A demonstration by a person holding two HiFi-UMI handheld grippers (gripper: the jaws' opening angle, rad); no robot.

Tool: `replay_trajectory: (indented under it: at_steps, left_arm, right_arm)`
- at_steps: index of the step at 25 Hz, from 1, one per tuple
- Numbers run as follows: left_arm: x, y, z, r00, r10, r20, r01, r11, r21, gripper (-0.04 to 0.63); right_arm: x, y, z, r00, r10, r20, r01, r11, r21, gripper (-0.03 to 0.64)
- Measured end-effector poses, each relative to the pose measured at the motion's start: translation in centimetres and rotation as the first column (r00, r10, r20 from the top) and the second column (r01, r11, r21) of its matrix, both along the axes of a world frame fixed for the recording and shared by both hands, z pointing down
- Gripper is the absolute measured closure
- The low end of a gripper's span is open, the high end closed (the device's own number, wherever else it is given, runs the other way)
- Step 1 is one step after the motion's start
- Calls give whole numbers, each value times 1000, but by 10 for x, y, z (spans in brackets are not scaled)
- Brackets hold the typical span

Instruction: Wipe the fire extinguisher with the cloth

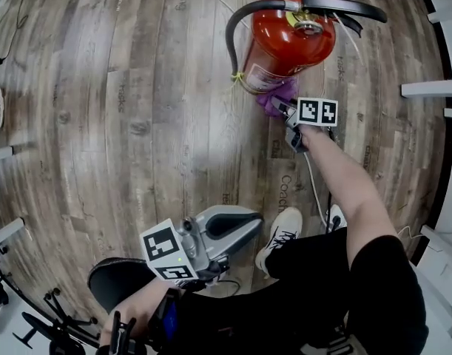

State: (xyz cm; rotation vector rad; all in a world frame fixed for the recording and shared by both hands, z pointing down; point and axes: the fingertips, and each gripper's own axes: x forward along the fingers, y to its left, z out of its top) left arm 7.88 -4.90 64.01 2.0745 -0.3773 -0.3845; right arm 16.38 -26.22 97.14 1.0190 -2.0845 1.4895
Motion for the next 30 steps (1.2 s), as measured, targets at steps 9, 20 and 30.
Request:
replay_trajectory:
  at_steps: [9, 20, 30]
  left_arm:
    - [10, -4, -8, 998, 38, -44, -37, 999, 9, 597]
    - [18, -1, -29, 986, 137, -99, -131, 989, 65, 597]
    - [-4, 3, -46, 984, 115, -133, -104, 991, 86, 597]
  right_arm:
    - [-3, 2, -27, 995, -101, -5, 101, 995, 26, 526]
    - [-13, -1, -325, 972, -120, 200, 6, 869, 496, 529]
    - [-58, 7, -331, 975, -54, 216, -45, 901, 431, 529]
